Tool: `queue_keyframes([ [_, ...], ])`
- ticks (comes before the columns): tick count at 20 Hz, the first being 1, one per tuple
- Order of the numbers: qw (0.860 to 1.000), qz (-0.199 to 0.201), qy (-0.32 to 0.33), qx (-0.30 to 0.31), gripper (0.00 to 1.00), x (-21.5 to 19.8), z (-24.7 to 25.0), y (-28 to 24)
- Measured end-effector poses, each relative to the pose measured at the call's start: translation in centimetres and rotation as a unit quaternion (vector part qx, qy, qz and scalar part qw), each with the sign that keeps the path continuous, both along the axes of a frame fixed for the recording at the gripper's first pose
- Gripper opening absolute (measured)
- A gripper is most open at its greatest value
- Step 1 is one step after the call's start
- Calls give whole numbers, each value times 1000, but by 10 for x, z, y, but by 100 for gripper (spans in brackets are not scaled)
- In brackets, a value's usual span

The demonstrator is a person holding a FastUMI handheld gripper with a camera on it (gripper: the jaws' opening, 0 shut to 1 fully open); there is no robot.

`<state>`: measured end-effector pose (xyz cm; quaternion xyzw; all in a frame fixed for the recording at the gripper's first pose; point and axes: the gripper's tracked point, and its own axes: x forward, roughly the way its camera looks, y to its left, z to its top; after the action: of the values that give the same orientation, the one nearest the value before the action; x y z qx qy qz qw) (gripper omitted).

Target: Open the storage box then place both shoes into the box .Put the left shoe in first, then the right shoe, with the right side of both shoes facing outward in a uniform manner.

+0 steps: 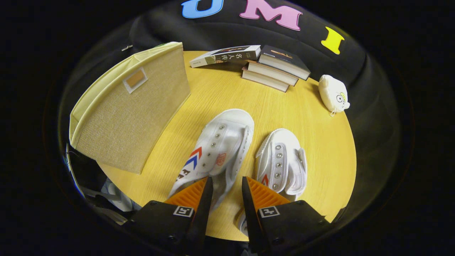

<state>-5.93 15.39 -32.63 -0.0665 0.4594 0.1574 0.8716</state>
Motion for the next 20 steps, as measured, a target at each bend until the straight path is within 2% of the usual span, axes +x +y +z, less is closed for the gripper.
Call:
queue_keyframes([
  [3,999,-12,-29,-6,52,24,-6,2],
  [5,998,-39,-56,-4,52,46,-9,5],
  [7,993,-89,-71,24,42,61,-10,10],
  [8,990,-116,-73,26,31,65,-12,7],
  [9,988,-130,-76,28,20,67,-13,3],
  [11,988,-129,-68,46,9,65,-14,4],
  [15,978,-179,-37,103,6,63,1,7],
  [20,974,-177,-45,137,6,58,47,12],
])
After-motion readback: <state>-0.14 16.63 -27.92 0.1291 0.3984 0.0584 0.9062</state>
